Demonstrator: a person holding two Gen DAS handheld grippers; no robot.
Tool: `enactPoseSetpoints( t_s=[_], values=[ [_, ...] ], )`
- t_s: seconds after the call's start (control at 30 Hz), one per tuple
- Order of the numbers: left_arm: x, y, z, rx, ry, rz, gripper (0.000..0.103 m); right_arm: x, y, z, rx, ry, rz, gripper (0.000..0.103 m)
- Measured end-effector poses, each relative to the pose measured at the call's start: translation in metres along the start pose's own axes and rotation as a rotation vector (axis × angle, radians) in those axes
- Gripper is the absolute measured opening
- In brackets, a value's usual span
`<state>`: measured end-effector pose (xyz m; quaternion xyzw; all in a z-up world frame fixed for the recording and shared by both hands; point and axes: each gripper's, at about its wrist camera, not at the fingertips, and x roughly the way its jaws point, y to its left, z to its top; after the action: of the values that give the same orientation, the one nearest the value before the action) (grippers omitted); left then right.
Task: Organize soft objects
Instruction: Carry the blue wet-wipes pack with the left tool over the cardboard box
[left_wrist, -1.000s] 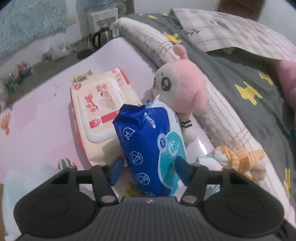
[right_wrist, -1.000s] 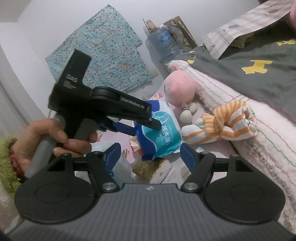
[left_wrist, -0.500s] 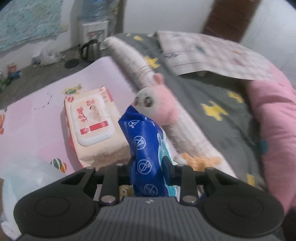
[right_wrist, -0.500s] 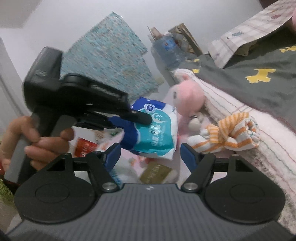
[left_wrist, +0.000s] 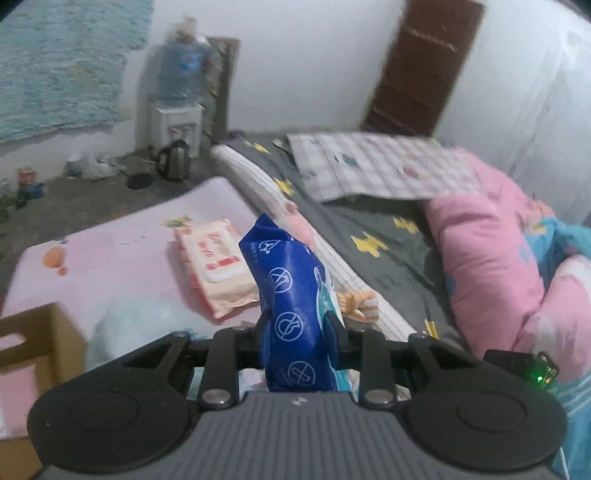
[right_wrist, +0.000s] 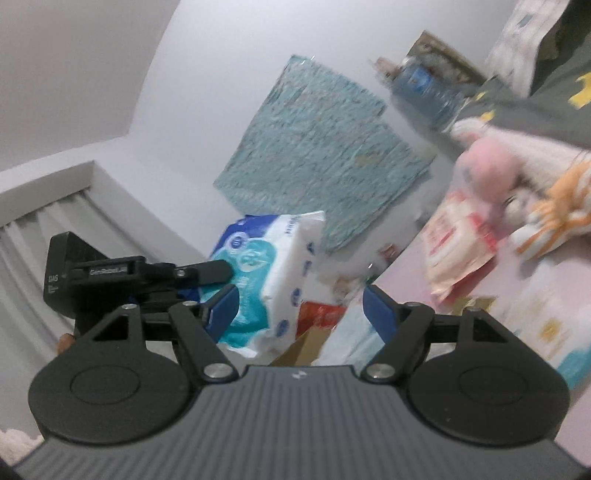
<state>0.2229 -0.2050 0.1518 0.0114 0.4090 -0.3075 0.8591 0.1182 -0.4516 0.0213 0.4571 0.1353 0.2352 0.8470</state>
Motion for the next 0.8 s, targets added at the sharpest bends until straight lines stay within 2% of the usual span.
enactPoseSetpoints(
  t_s=[0.03, 0.23, 0.4, 0.5, 0.63, 0.8],
  values=[
    [-0.012, 0.006, -0.004, -0.012, -0.019, 0.015, 0.030, 0.007, 0.018, -0.010, -0.033, 0.035, 0.007, 0.075],
    [-0.081, 0.069, -0.034, -0.148, -0.110, 0.170, 0.030, 0.032, 0.062, -0.039, -0.092, 0.145, 0.040, 0.075],
    [-0.108, 0.134, -0.059, -0.249, -0.130, 0.304, 0.030, 0.051, 0.091, -0.059, -0.109, 0.212, 0.037, 0.075],
    [-0.098, 0.178, -0.066, -0.309, -0.089, 0.348, 0.030, 0.055, 0.103, -0.067, -0.117, 0.231, 0.023, 0.075],
    [-0.059, 0.223, -0.071, -0.335, 0.019, 0.382, 0.030, 0.052, 0.114, -0.079, -0.125, 0.239, -0.009, 0.075],
    [-0.003, 0.258, -0.073, -0.355, 0.134, 0.350, 0.030, 0.042, 0.109, -0.078, -0.114, 0.228, -0.066, 0.075]
  ],
)
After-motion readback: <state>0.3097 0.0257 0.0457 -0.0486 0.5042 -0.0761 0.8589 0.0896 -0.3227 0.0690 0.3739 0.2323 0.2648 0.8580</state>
